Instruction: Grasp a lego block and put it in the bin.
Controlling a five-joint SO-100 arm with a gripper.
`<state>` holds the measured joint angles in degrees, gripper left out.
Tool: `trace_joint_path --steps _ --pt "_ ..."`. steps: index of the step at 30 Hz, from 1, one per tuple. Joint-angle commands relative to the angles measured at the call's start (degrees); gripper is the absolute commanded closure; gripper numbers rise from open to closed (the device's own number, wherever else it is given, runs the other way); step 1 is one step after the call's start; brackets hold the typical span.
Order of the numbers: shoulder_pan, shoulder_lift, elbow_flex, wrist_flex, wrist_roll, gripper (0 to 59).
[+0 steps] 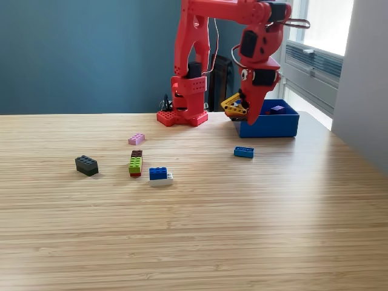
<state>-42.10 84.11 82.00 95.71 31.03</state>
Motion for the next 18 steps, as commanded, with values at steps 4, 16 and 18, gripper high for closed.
trace_joint_path --steps 4,16,18 --pt "-16.5 2.1 -9.0 2.9 -3.1 58.5" --pt "-32.4 1.2 -9.6 4.1 -6.3 58.5" --pt "-33.9 1.1 -9.6 4.0 -7.0 58.5"
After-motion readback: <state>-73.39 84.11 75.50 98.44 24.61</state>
